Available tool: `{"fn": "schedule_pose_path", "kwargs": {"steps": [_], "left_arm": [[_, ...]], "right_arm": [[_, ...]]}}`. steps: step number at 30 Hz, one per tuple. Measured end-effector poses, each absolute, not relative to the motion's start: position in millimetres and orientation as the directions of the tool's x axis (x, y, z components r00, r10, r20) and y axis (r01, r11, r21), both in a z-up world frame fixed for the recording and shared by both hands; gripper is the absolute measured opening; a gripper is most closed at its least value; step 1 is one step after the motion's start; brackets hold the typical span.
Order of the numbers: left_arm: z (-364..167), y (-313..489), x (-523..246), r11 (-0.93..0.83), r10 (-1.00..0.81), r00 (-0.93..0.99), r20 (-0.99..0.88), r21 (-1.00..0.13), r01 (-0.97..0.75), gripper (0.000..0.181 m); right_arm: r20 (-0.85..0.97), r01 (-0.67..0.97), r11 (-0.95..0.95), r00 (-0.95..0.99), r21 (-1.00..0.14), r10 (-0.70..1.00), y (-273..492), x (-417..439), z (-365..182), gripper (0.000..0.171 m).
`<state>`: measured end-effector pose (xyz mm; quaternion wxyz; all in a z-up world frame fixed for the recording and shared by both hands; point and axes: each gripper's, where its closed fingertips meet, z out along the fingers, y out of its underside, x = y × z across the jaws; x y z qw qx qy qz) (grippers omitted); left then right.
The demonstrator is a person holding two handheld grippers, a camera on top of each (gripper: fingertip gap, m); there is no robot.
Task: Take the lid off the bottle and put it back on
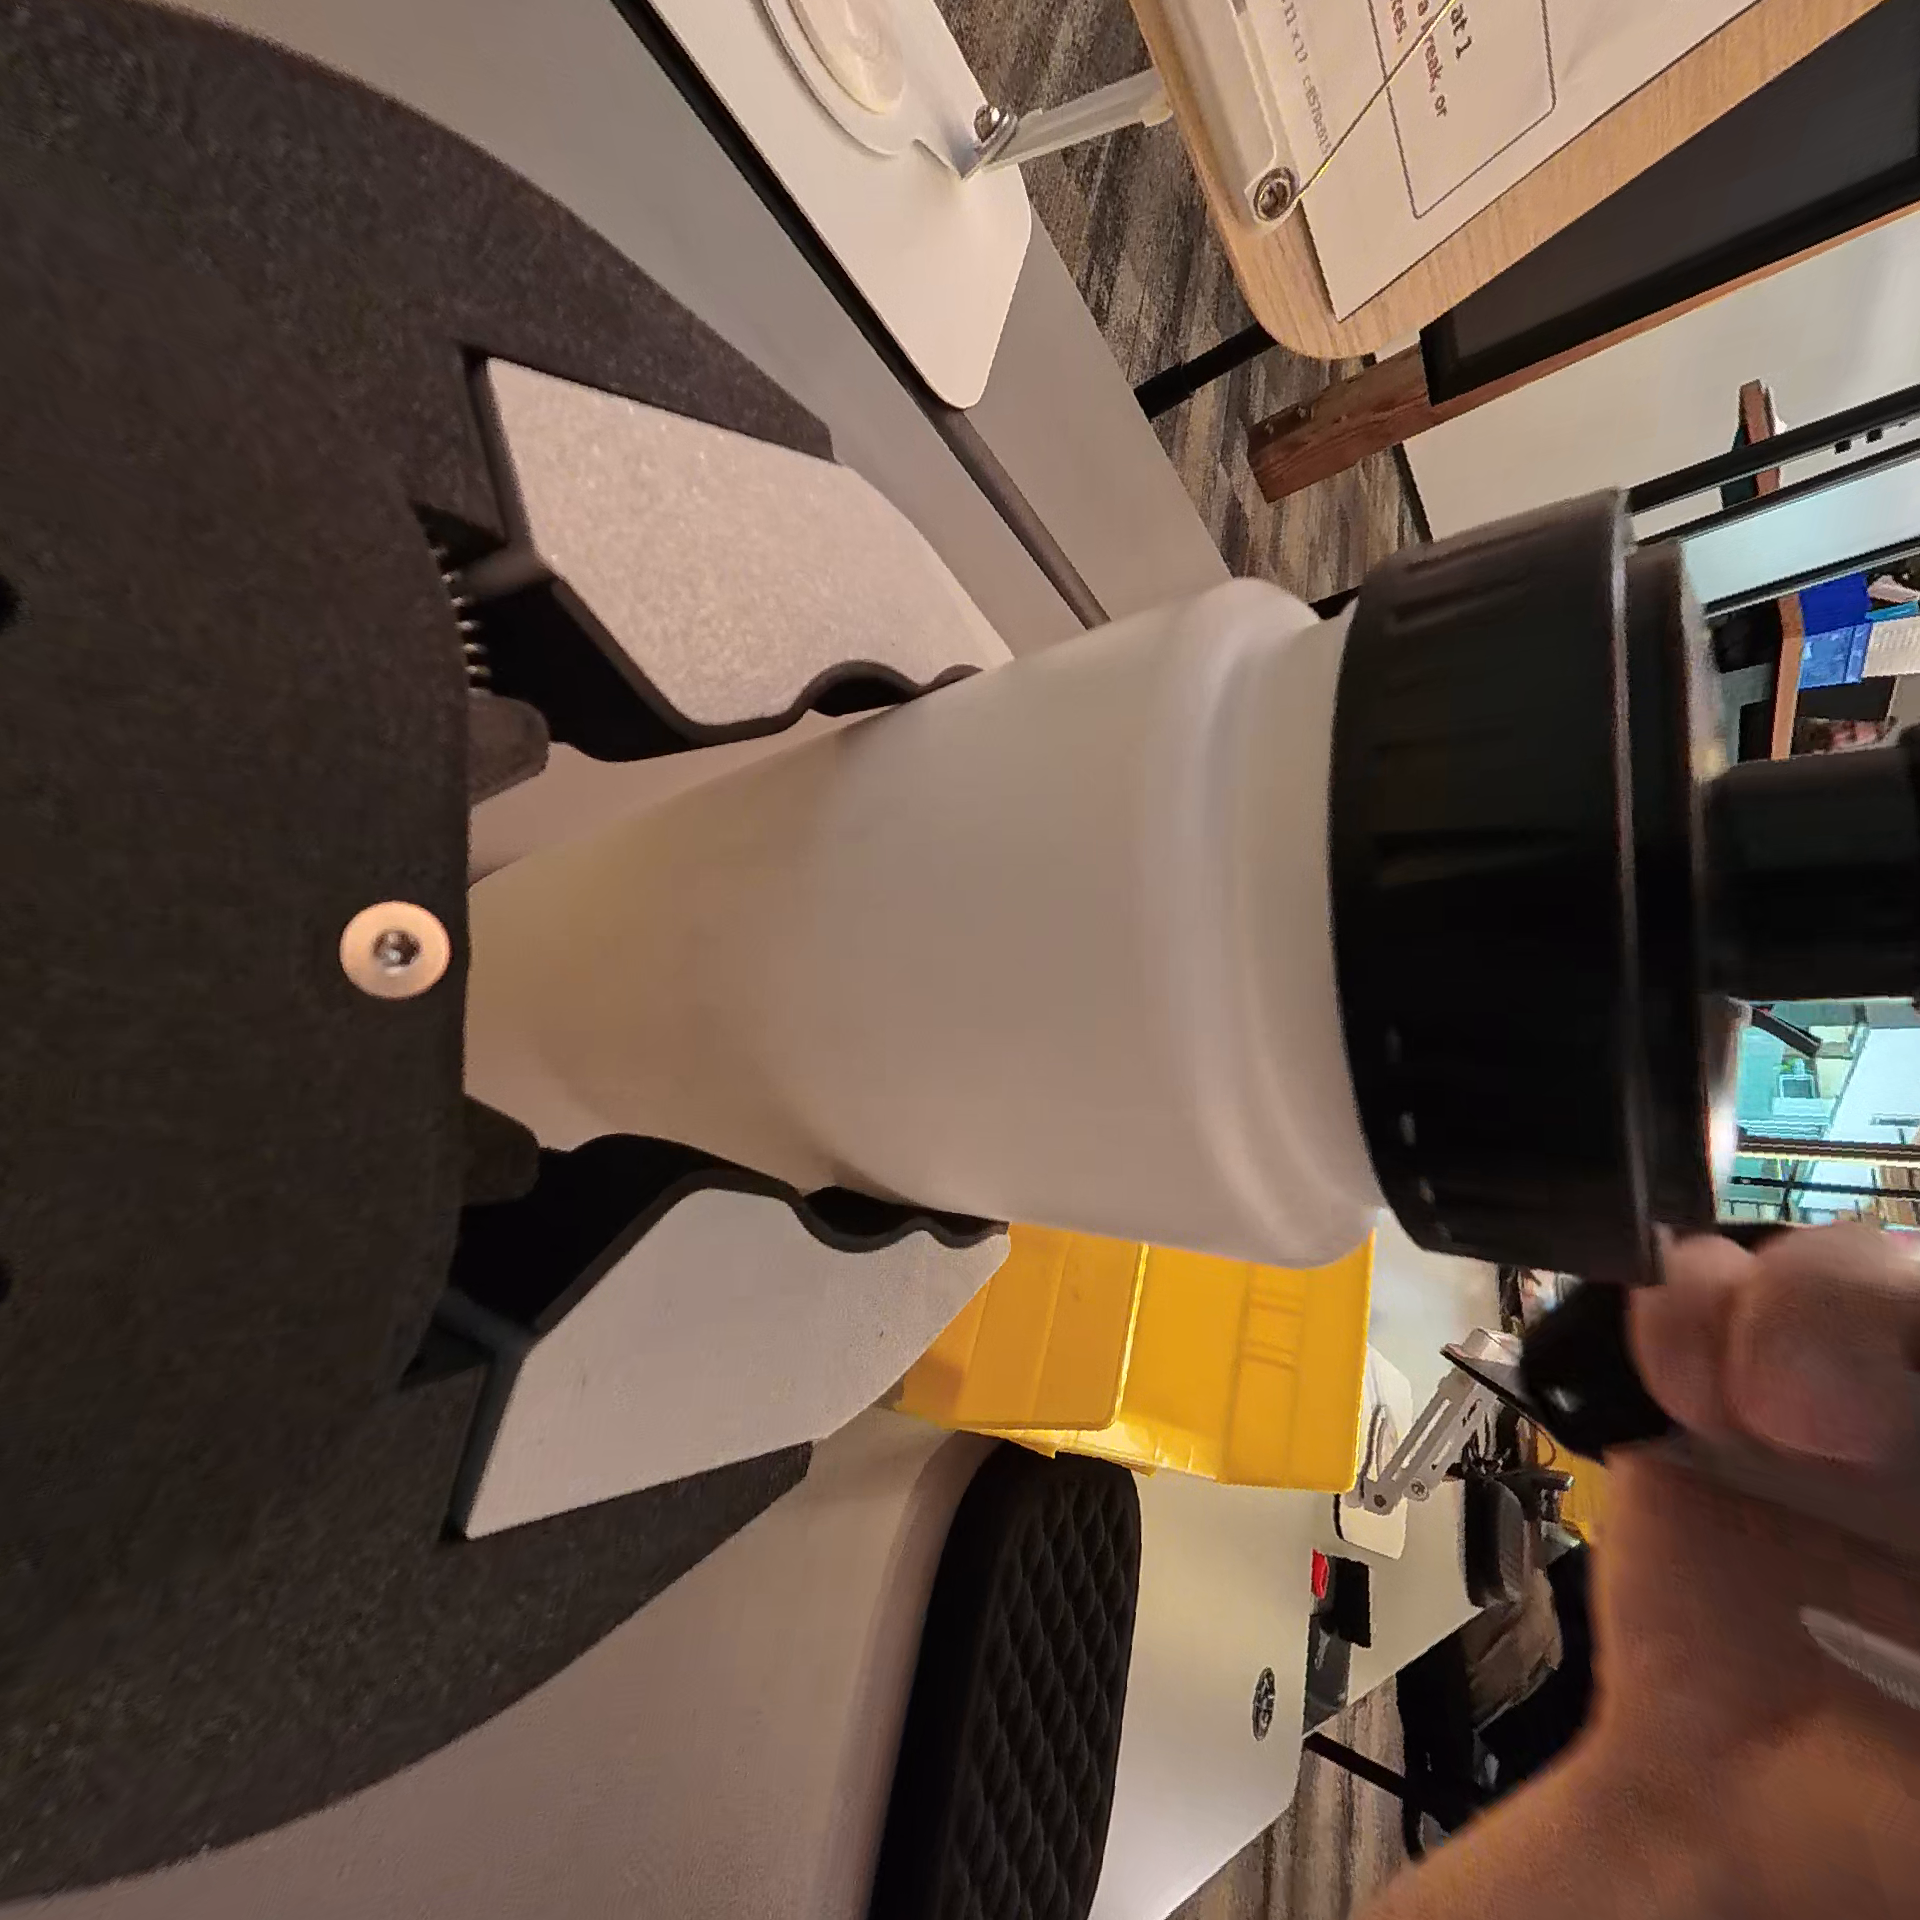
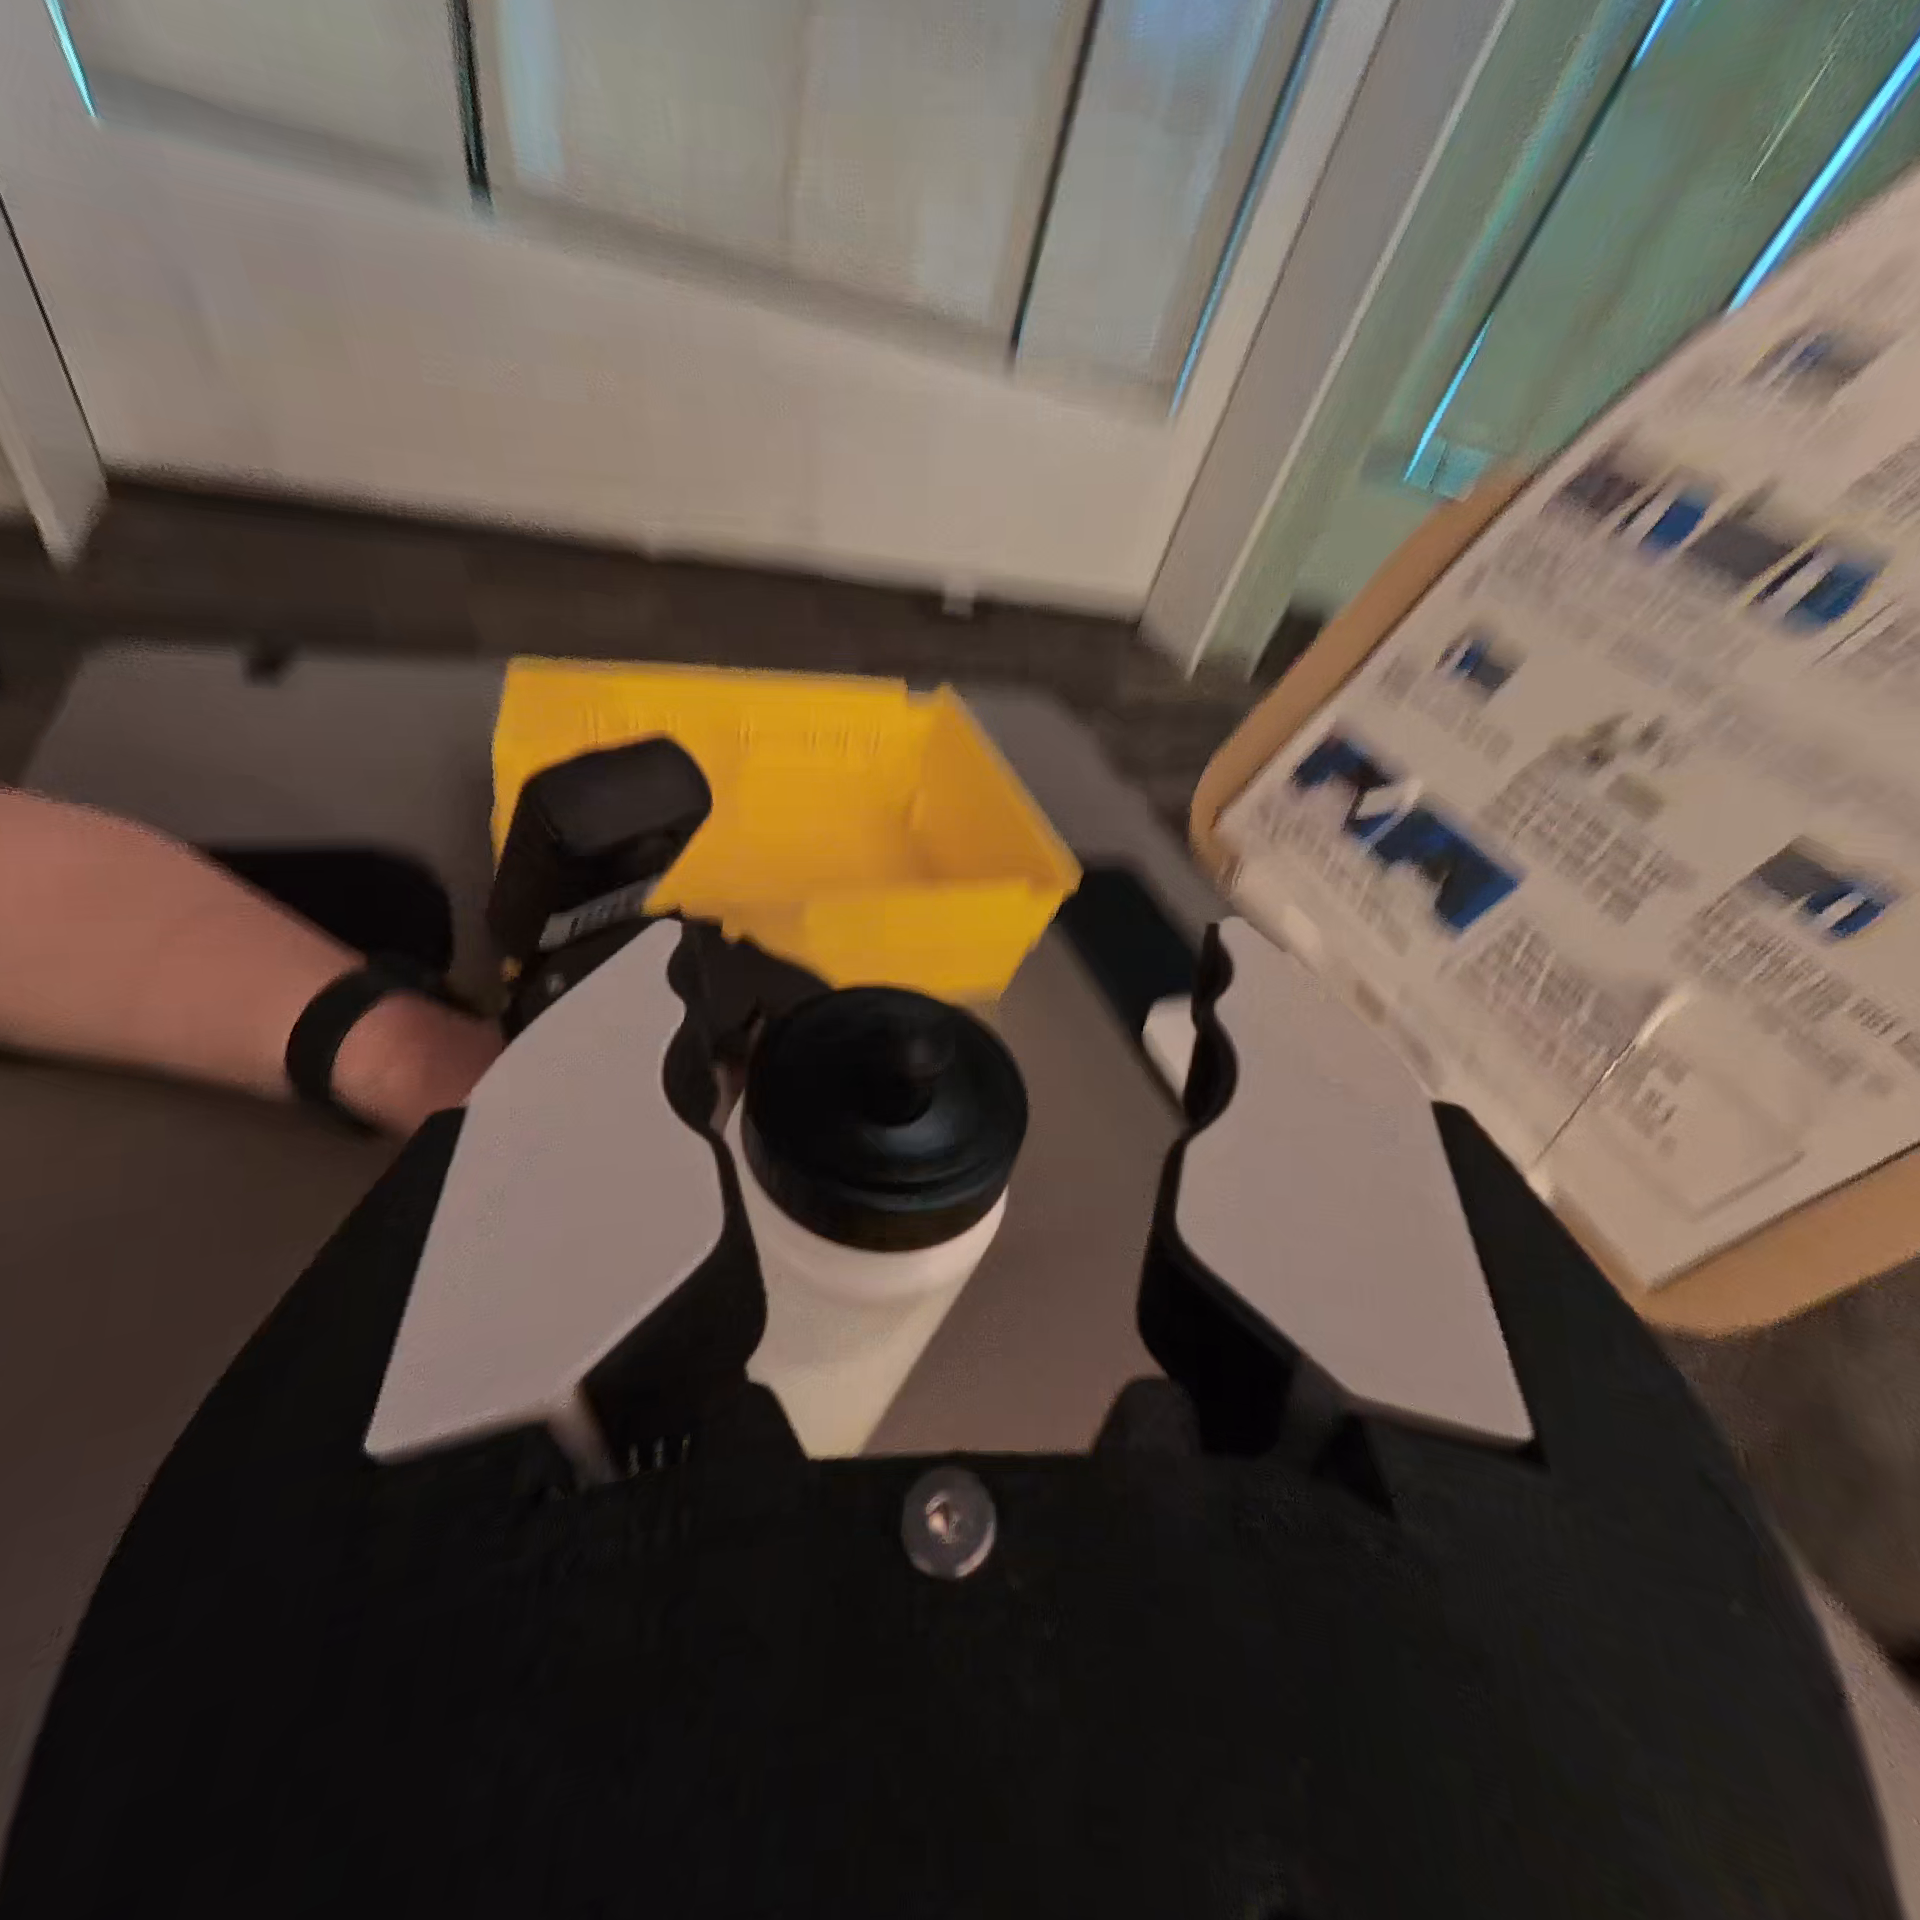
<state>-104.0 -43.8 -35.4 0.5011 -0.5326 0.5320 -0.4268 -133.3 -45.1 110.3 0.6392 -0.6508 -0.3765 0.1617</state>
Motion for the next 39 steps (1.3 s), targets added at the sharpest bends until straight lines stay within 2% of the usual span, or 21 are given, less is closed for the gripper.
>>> {"fn": "schedule_pose_path", "kwargs": {"steps": [2, 5, 11, 15, 18, 23, 27, 30, 33, 37, 39], "left_arm": [[-35.3, -44.7, -104.4, 0.071, -0.995, 0.064, -0.081, -0.988, -0.137, 0.091], [-35.3, -45.0, -104.5, 0.071, -0.995, 0.059, -0.079, -0.988, -0.136, 0.091], [-35.4, -45.9, -104.0, 0.073, -0.996, 0.046, -0.080, -0.988, -0.137, 0.091], [-35.4, -44.5, -104.6, 0.064, -0.996, 0.052, -0.072, -0.988, -0.140, 0.091], [-35.5, -43.3, -105.1, 0.059, -0.995, 0.066, -0.069, -0.988, -0.144, 0.091], [-36.2, -40.4, -104.2, 0.059, -0.986, 0.146, -0.083, -0.985, -0.164, 0.091], [-36.5, -36.3, -104.0, 0.030, -0.965, 0.250, -0.074, -0.984, -0.177, 0.091], [-35.9, -39.3, -103.7, 0.047, -0.969, 0.230, -0.087, -0.984, -0.174, 0.091], [-35.8, -45.3, -102.0, 0.056, -0.986, 0.148, -0.080, -0.986, -0.157, 0.091], [-35.7, -50.6, -99.5, 0.080, -0.991, 0.091, -0.095, -0.985, -0.154, 0.091], [-35.8, -52.2, -99.0, 0.083, -0.993, 0.076, -0.095, -0.985, -0.153, 0.091]], "right_arm": [[0.286, 0.192, 0.213, 0.691, -0.958, 0.664, -49.6, -124.5, 110.6, 0.089], [0.217, 0.175, 0.133, 0.660, -0.976, 0.719, -47.0, -125.7, 82.9, 0.089], [0.139, 0.154, 0.057, 0.599, -0.986, 0.789, -35.1, -139.3, 64.1, 0.090], [0.069, 0.179, -0.033, 0.537, -0.983, 0.841, -34.3, -148.0, 50.8, 0.077], [0.053, 0.175, -0.055, 0.559, -0.983, 0.827, -33.5, -148.9, 50.4, 0.074], [0.061, 0.157, -0.060, 0.670, -0.986, 0.739, -32.2, -144.5, 50.1, 0.075], [0.027, 0.067, -0.053, 0.834, -0.996, 0.551, -27.4, -140.0, 51.9, 0.075], [0.069, 0.082, -0.010, 0.889, -0.997, 0.452, -30.3, -137.8, 53.1, 0.074], [0.129, 0.157, 0.000, 0.807, -0.988, 0.576, -35.9, -138.3, 52.4, 0.077], [0.101, 0.217, -0.054, 0.641, -0.975, 0.761, -43.7, -138.5, 50.2, 0.081], [0.109, 0.279, -0.079, 0.598, -0.957, 0.794, -43.1, -140.4, 44.0, 0.079]]}}
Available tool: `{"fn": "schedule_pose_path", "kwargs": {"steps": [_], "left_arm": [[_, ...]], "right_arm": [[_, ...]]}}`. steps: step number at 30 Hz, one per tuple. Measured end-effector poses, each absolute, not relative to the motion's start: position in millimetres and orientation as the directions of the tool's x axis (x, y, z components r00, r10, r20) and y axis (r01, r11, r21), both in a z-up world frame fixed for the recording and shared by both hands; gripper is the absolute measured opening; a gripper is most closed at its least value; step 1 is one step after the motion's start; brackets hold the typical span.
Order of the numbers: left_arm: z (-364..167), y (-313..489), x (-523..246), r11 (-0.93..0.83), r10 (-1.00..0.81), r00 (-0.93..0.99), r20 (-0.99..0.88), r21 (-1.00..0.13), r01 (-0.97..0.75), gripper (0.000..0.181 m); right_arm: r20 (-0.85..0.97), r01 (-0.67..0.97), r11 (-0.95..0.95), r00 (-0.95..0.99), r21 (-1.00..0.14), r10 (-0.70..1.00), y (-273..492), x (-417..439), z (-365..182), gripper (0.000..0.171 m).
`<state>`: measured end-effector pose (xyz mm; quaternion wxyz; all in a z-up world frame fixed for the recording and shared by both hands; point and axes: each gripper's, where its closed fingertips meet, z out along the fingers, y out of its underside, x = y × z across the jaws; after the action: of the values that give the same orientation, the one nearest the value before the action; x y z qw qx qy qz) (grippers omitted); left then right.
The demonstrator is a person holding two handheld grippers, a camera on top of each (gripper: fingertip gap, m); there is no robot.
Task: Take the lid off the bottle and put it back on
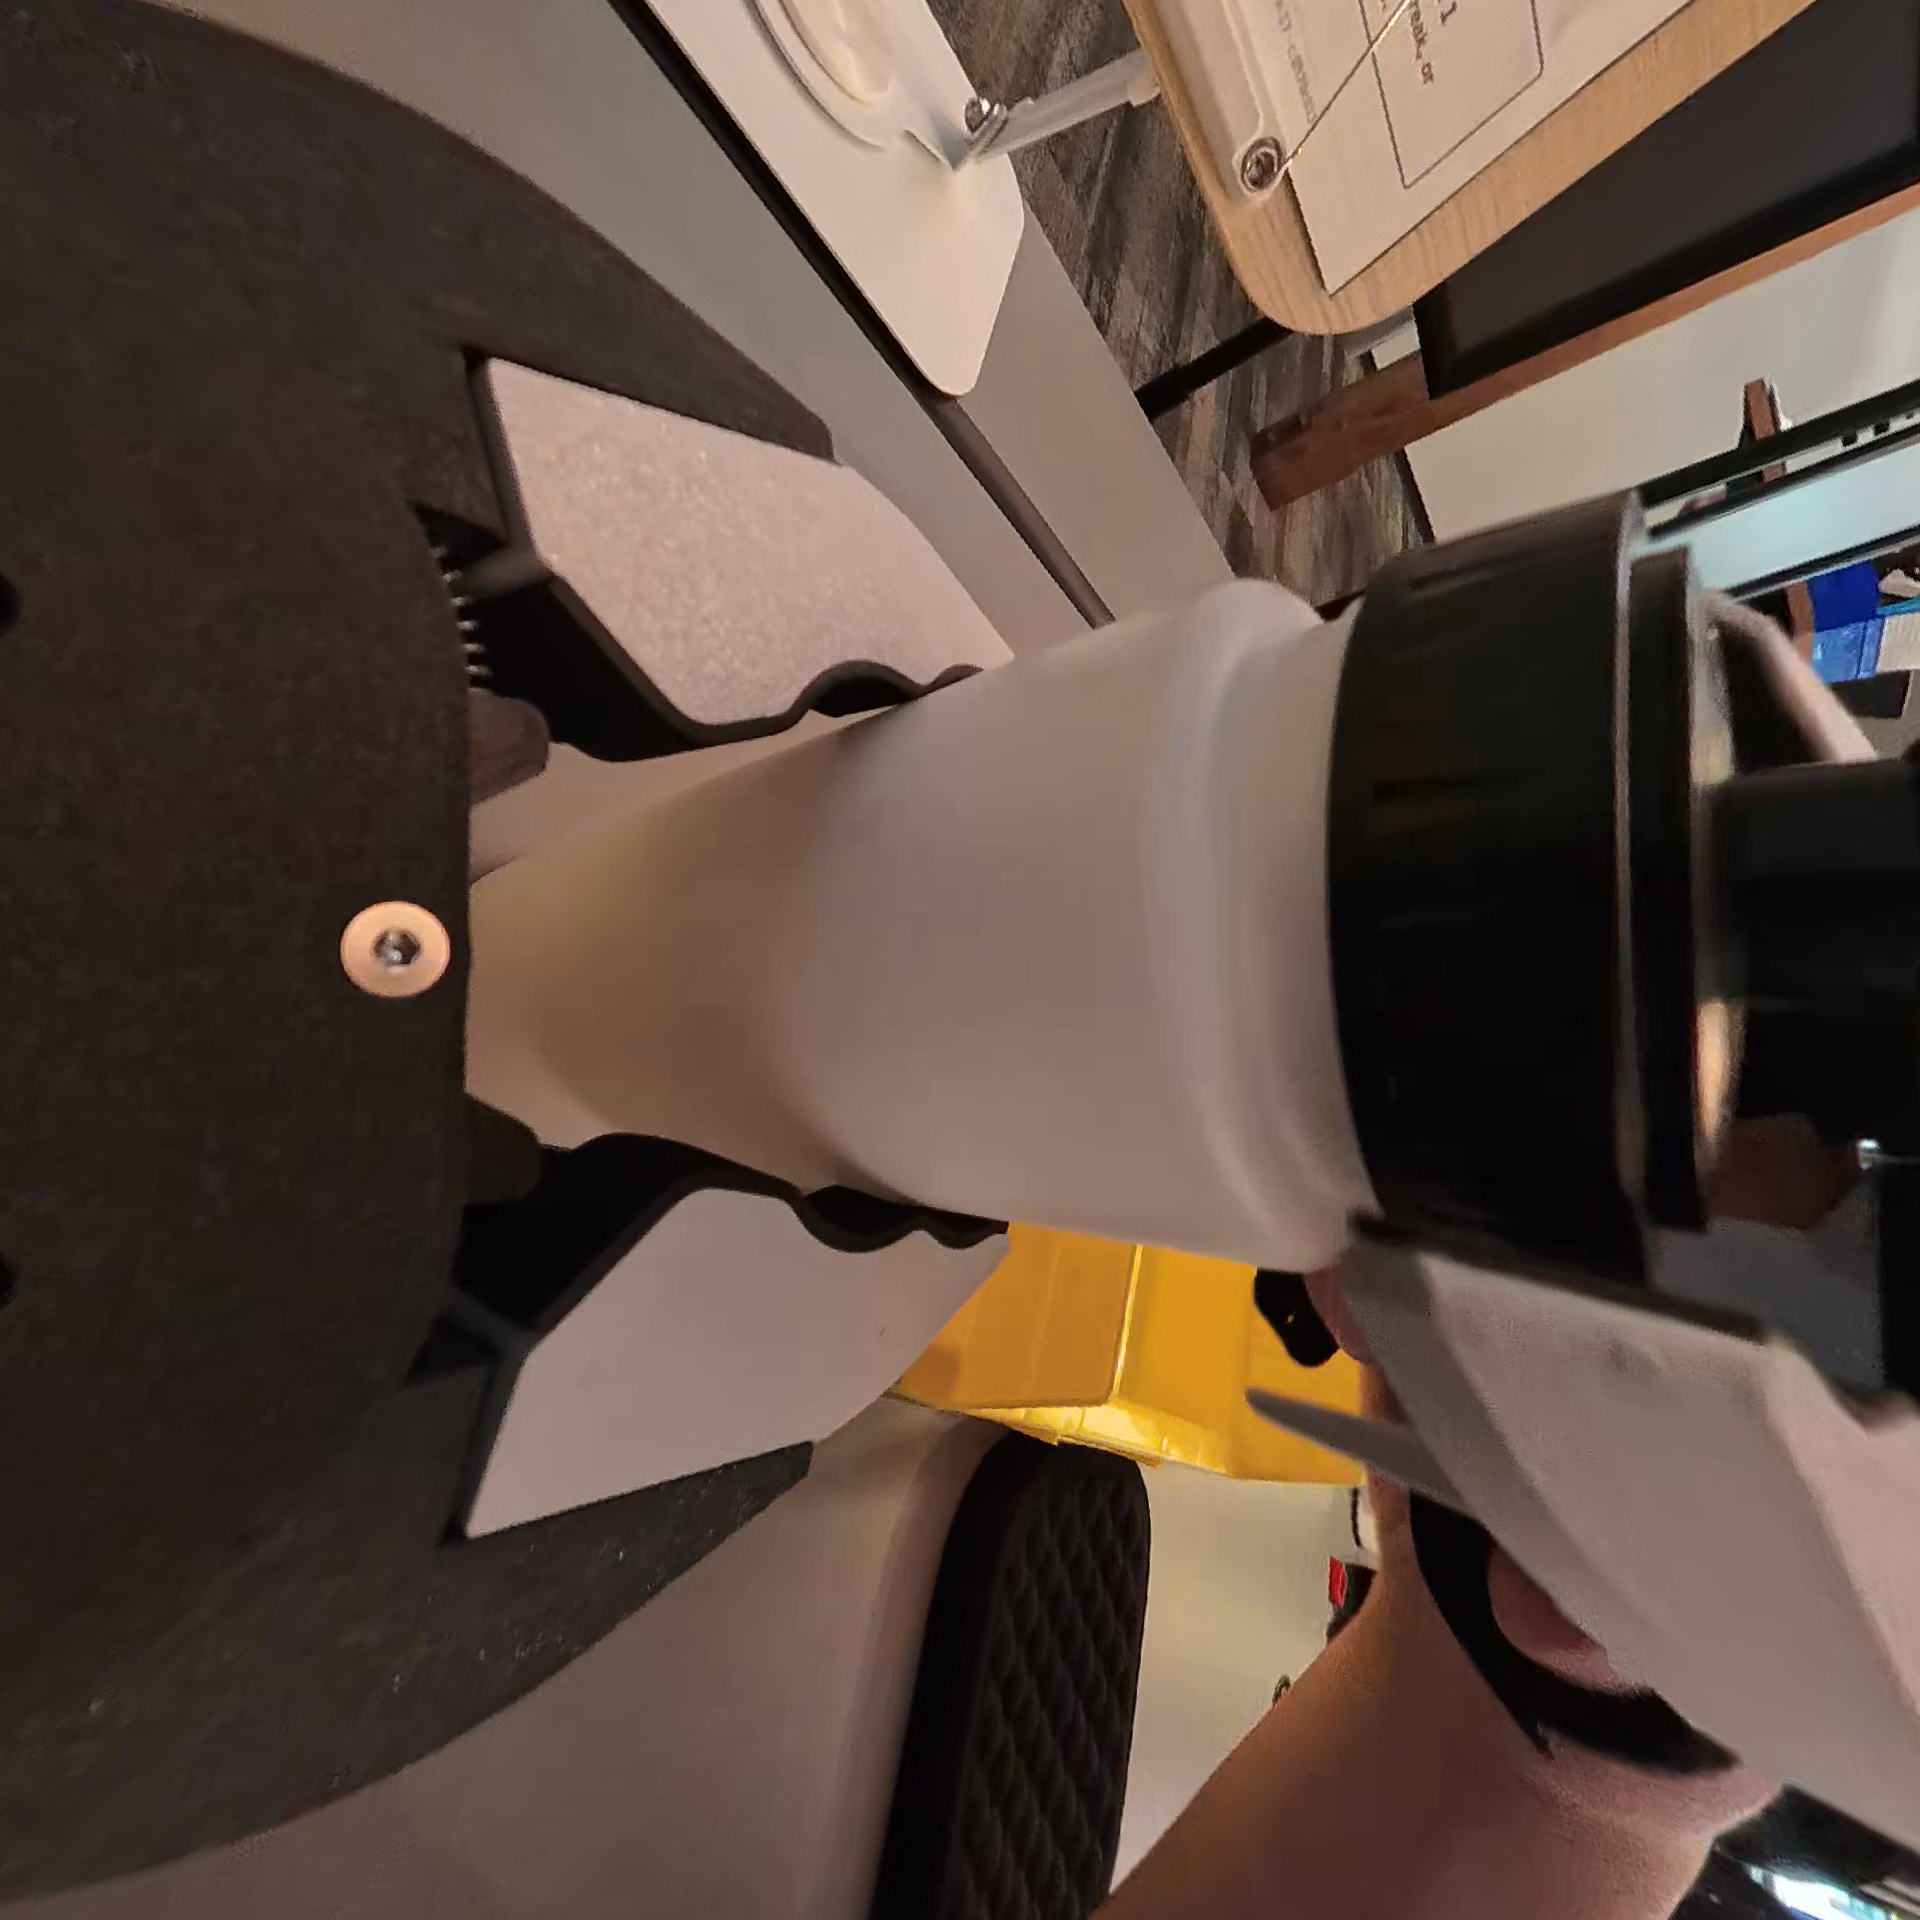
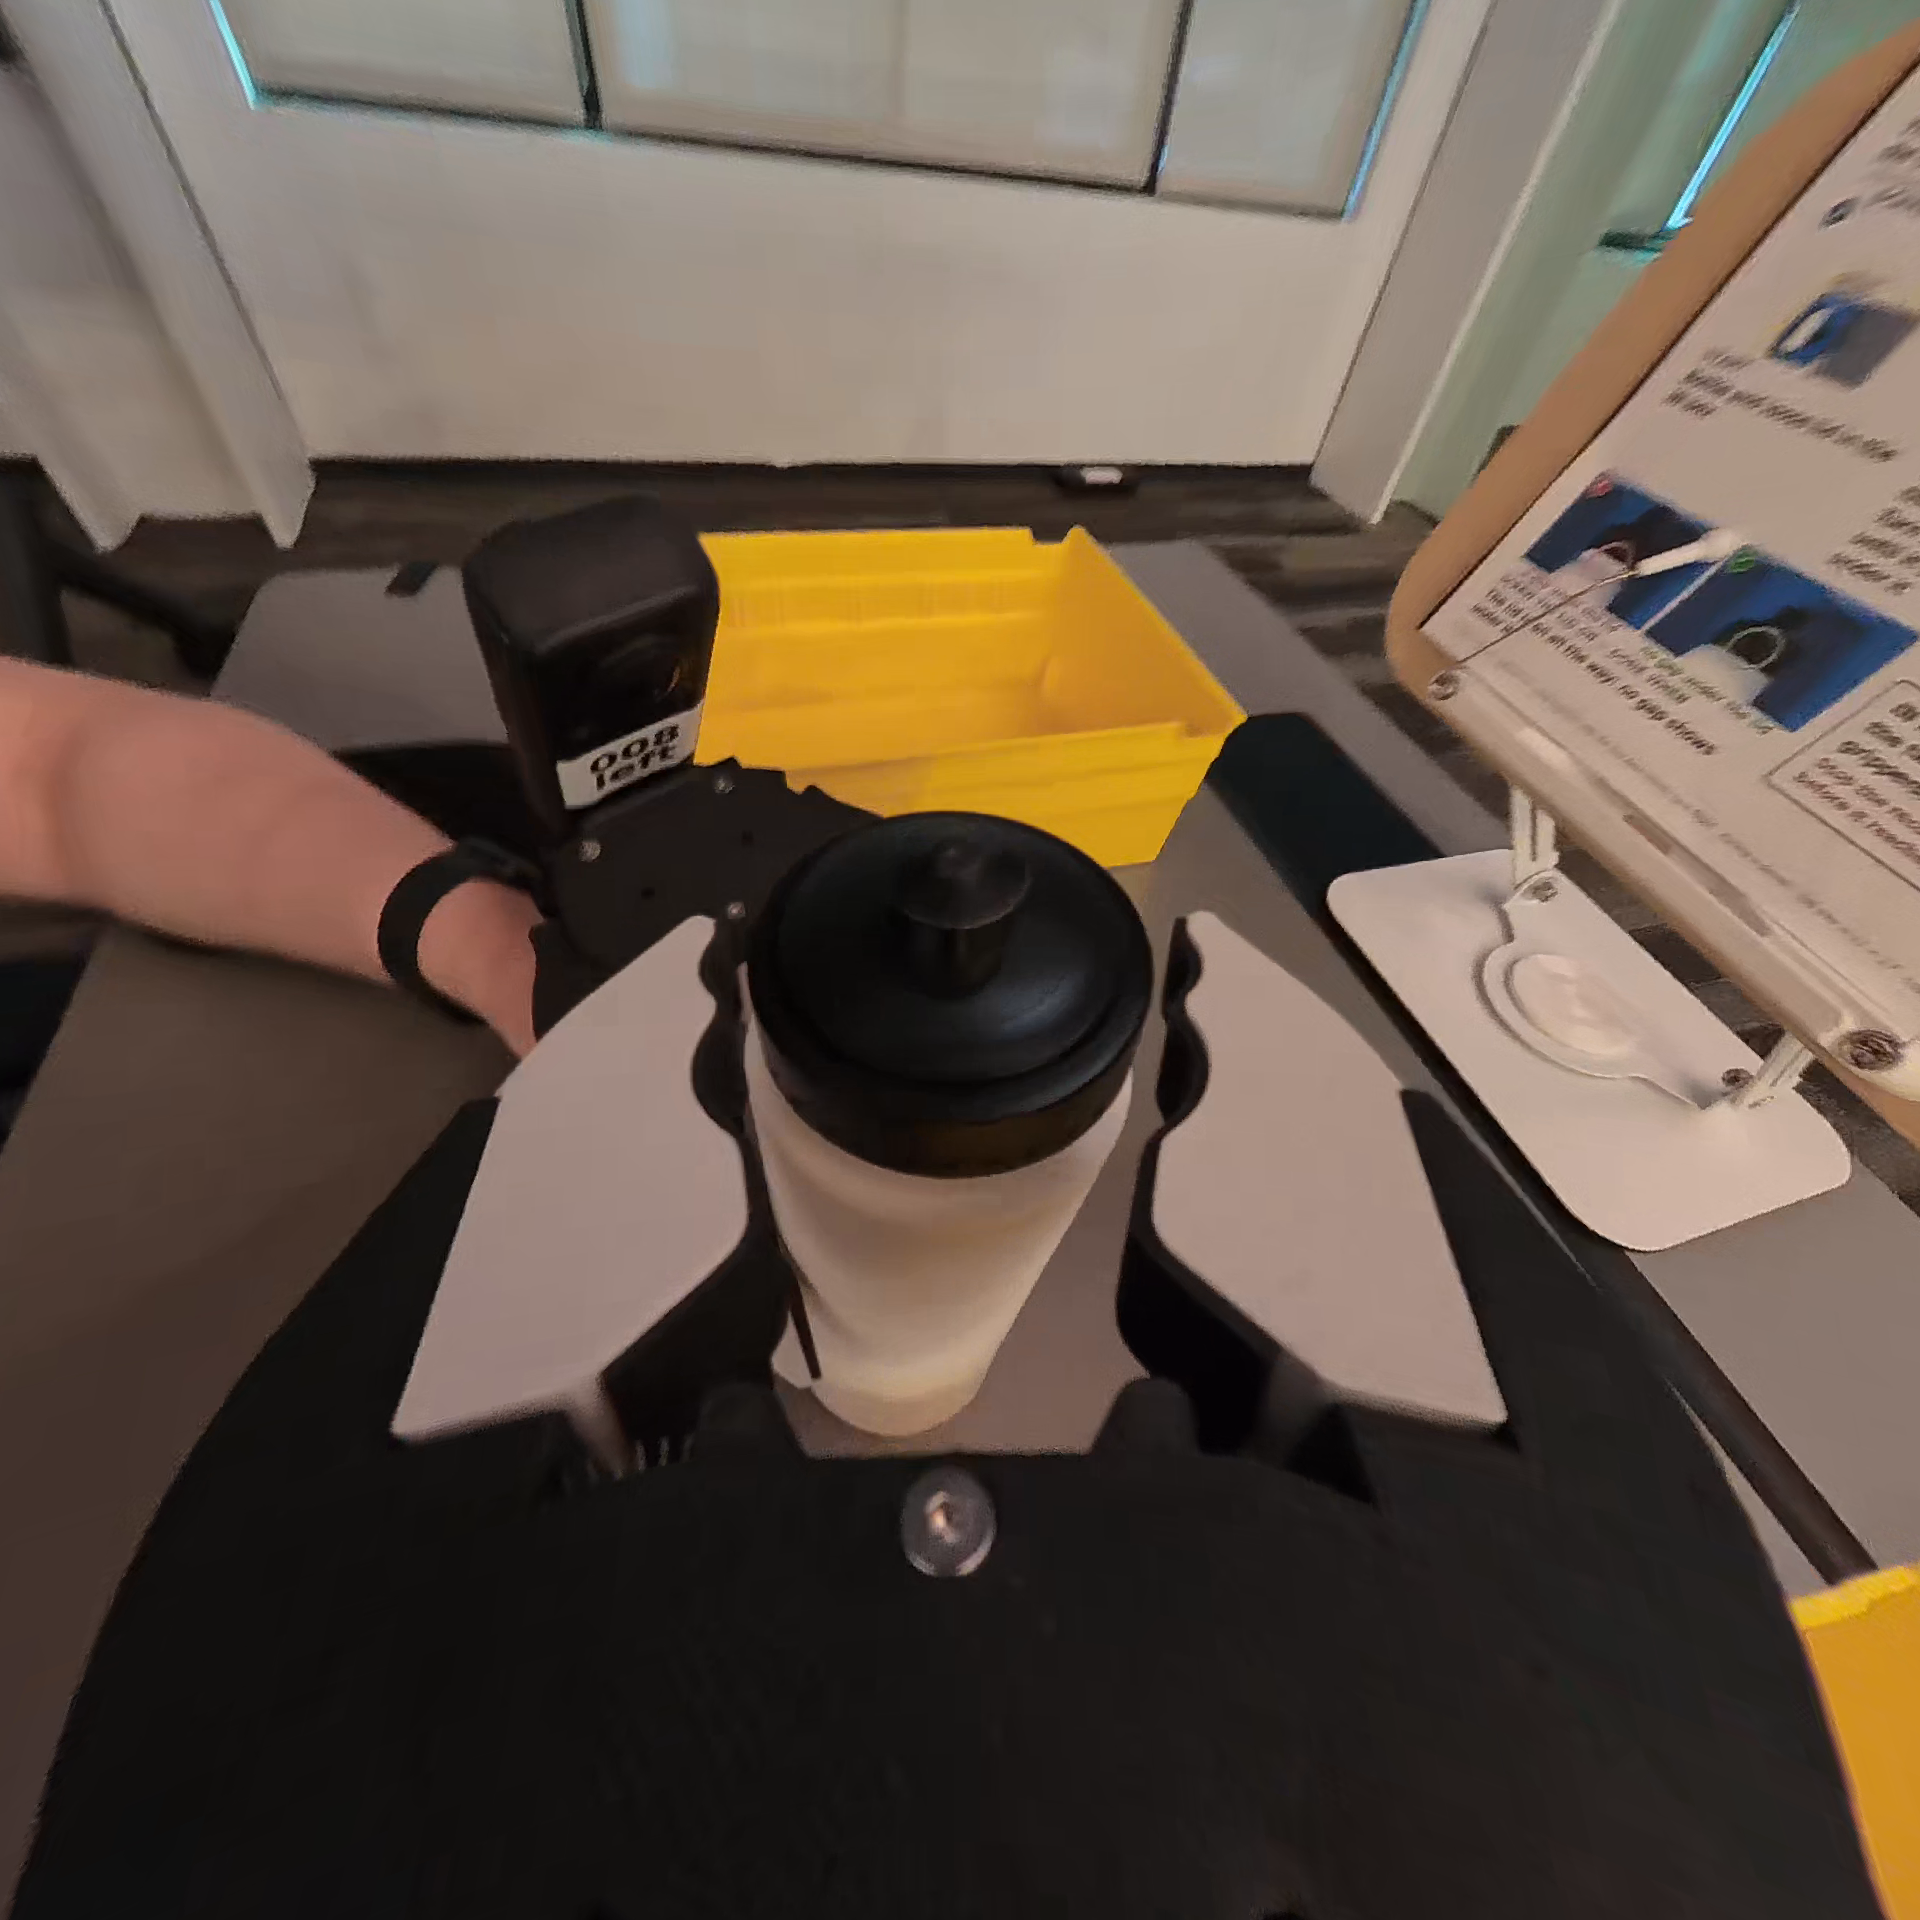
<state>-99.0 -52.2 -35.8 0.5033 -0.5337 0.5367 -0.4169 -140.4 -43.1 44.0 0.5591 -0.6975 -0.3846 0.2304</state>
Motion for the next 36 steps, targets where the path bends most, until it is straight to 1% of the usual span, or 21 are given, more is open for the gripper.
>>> {"fn": "schedule_pose_path", "kwargs": {"steps": [2, 4, 6, 8, 10, 12, 13, 14, 16, 18, 21, 23, 25, 26, 28, 31, 32, 35, 36], "left_arm": [[-35.8, -51.0, -99.8, 0.073, -0.993, 0.082, -0.087, -0.985, -0.156, 0.091], [-36.3, -48.6, -100.1, 0.066, -0.990, 0.110, -0.084, -0.984, -0.165, 0.091], [-36.7, -46.3, -99.9, 0.054, -0.986, 0.148, -0.081, -0.983, -0.178, 0.091], [-37.2, -43.5, -99.6, 0.041, -0.978, 0.194, -0.078, -0.981, -0.192, 0.091], [-37.3, -41.6, -100.2, 0.029, -0.973, 0.221, -0.073, -0.980, -0.195, 0.091], [-37.1, -42.4, -101.0, 0.030, -0.973, 0.221, -0.074, -0.980, -0.195, 0.091], [-36.8, -43.2, -101.5, 0.034, -0.975, 0.212, -0.074, -0.982, -0.188, 0.091], [-36.4, -43.8, -101.9, 0.032, -0.978, 0.196, -0.068, -0.983, -0.179, 0.091], [-36.0, -45.5, -102.0, 0.031, -0.988, 0.147, -0.056, -0.985, -0.170, 0.091], [-36.0, -49.0, -100.5, 0.043, -0.994, 0.096, -0.059, -0.986, -0.160, 0.091], [-36.4, -54.4, -97.7, 0.071, -0.995, 0.053, -0.080, -0.984, -0.163, 0.091], [-36.6, -55.8, -97.4, 0.076, -0.995, 0.049, -0.085, -0.983, -0.167, 0.091], [-37.0, -53.8, -98.0, 0.065, -0.995, 0.068, -0.078, -0.982, -0.177, 0.091], [-37.2, -51.5, -98.5, 0.054, -0.994, 0.087, -0.071, -0.982, -0.183, 0.091], [-37.1, -44.5, -99.7, 0.020, -0.988, 0.145, -0.048, -0.982, -0.189, 0.091], [-36.8, -35.9, -101.9, -0.041, -0.974, 0.225, -0.003, -0.981, -0.191, 0.091], [-36.6, -35.4, -102.9, -0.038, -0.973, 0.229, -0.007, -0.981, -0.190, 0.091], [-35.6, -36.6, -104.4, -0.021, -0.982, 0.186, -0.013, -0.984, -0.178, 0.091], [-35.8, -37.2, -104.7, -0.020, -0.986, 0.168, -0.011, -0.983, -0.181, 0.091]], "right_arm": [[0.122, 0.314, -0.088, 0.592, -0.945, 0.797, -41.1, -141.8, 41.7, 0.076], [0.090, 0.285, -0.115, 0.617, -0.952, 0.782, -39.2, -142.0, 41.4, 0.076], [0.074, 0.243, -0.131, 0.684, -0.961, 0.725, -36.0, -140.7, 42.1, 0.076], [0.065, 0.199, -0.150, 0.782, -0.968, 0.619, -32.7, -137.3, 42.6, 0.076], [0.054, 0.142, -0.151, 0.879, -0.978, 0.475, -29.5, -134.9, 43.3, 0.076], [0.041, 0.102, -0.142, 0.925, -0.985, 0.379, -28.8, -134.7, 43.3, 0.076], [0.064, 0.119, -0.128, 0.925, -0.985, 0.375, -29.6, -135.5, 43.8, 0.076], [0.092, 0.152, -0.120, 0.910, -0.981, 0.405, -31.1, -136.8, 43.4, 0.076], [0.098, 0.186, -0.112, 0.840, -0.976, 0.534, -37.6, -141.7, 43.5, 0.082], [0.089, 0.214, -0.121, 0.764, -0.969, 0.639, -43.5, -138.4, 44.1, 0.081], [0.115, 0.269, -0.099, 0.675, -0.958, 0.729, -47.4, -136.0, 47.1, 0.076], [0.134, 0.326, -0.115, 0.650, -0.938, 0.748, -46.3, -135.4, 41.6, 0.074], [0.128, 0.337, -0.136, 0.655, -0.932, 0.745, -44.9, -135.6, 40.7, 0.074], [0.111, 0.317, -0.150, 0.673, -0.936, 0.731, -43.6, -135.4, 40.9, 0.074], [0.037, 0.223, -0.198, 0.746, -0.954, 0.664, -39.5, -133.1, 40.1, 0.071], [-0.097, 0.018, -0.223, 0.862, -0.975, 0.497, -35.0, -131.0, 38.2, 0.067], [-0.092, 0.004, -0.199, 0.878, -0.980, 0.470, -35.8, -132.6, 37.9, 0.066], [0.062, 0.129, -0.098, 0.858, -0.987, 0.510, -39.6, -136.0, 37.1, 0.064], [0.073, 0.140, -0.087, 0.842, -0.986, 0.534, -40.5, -135.4, 37.0, 0.064]]}}
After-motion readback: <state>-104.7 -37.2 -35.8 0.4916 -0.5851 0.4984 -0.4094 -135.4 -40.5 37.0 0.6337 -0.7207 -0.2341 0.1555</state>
